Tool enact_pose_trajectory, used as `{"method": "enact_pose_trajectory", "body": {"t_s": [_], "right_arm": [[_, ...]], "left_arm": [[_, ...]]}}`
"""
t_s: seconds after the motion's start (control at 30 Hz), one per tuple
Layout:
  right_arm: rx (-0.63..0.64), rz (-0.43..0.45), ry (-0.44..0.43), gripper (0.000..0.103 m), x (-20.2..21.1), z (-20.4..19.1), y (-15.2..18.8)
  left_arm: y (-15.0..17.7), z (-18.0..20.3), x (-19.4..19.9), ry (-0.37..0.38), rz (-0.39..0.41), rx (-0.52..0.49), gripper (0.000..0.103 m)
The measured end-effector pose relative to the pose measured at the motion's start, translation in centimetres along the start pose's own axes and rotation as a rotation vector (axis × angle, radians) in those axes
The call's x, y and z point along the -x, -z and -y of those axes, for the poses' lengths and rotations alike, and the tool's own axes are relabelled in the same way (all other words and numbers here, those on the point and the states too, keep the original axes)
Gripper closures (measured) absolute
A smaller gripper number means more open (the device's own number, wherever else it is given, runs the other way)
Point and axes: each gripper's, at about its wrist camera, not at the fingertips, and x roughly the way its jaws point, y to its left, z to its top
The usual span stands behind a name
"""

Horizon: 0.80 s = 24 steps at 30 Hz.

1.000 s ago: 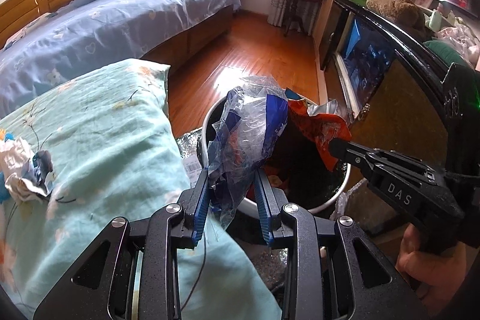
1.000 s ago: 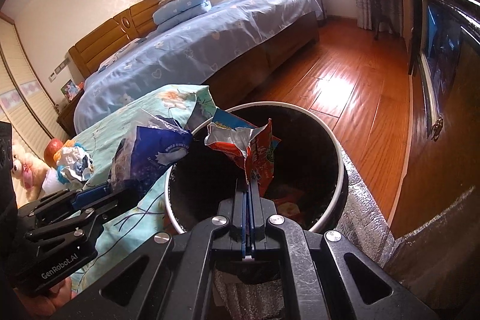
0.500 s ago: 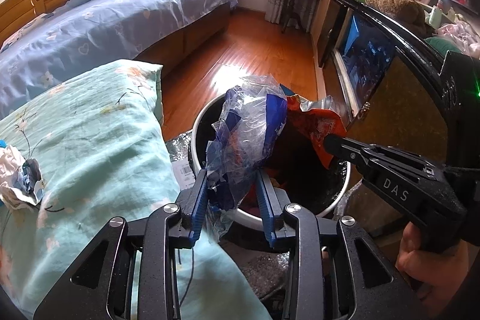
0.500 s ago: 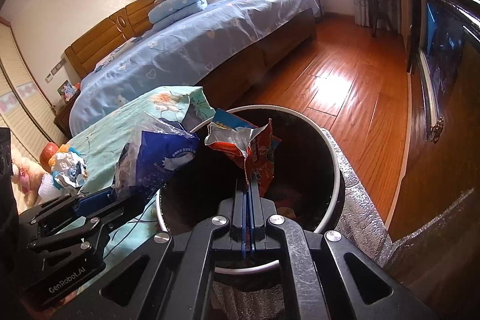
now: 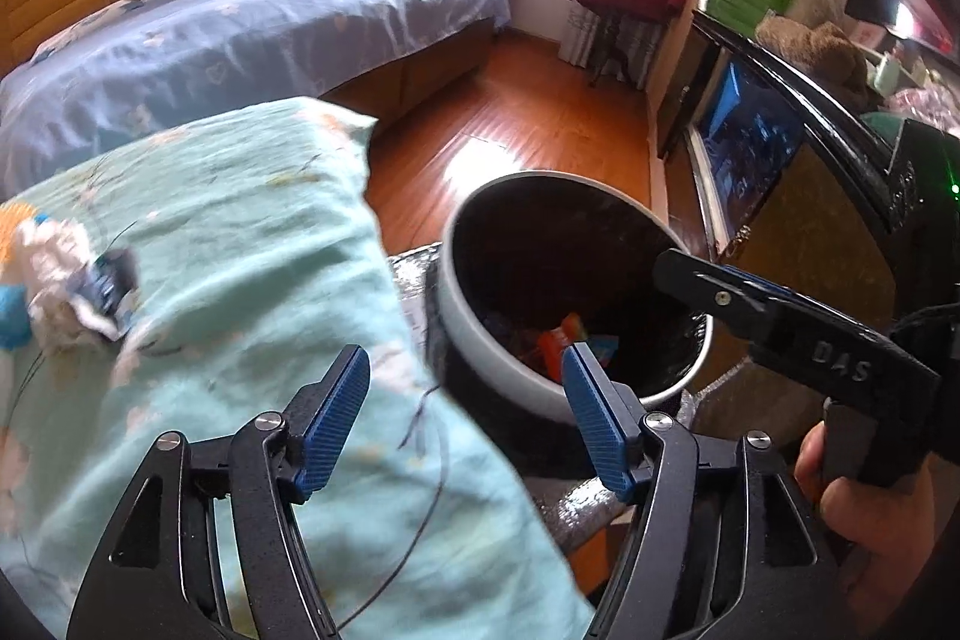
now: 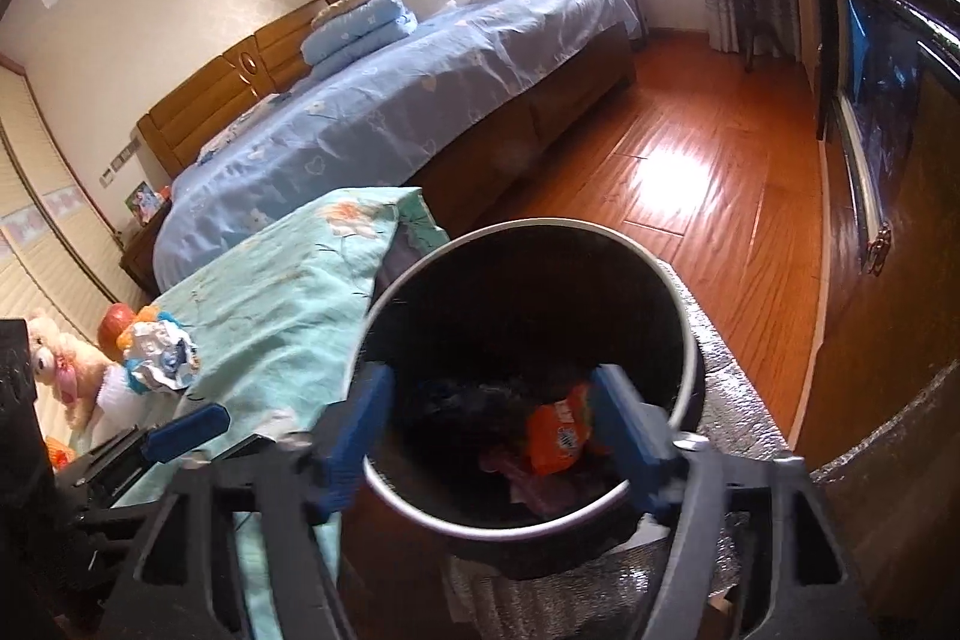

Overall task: Collect trash
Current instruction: 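Open both tools to drop the bag and packet into the bin, then move both open tools back toward the trash on the bed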

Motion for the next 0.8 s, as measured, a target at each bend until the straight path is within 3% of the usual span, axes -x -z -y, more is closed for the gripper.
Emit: {"method": "enact_pose_trajectory", "body": {"t_s": [0.27,0.8], "right_arm": [[0.024,-0.014,-0.043,0.013,0.3,-2.9,1.3],[0.155,-0.08,-0.156,0.013,-1.1,-12.4,4.9]], "left_arm": [[3.4,-4.4,3.1,-0.083,0.019,0.077,0.029],[8.4,-12.9,8.1,-0.202,0.057,0.231,0.029]]}}
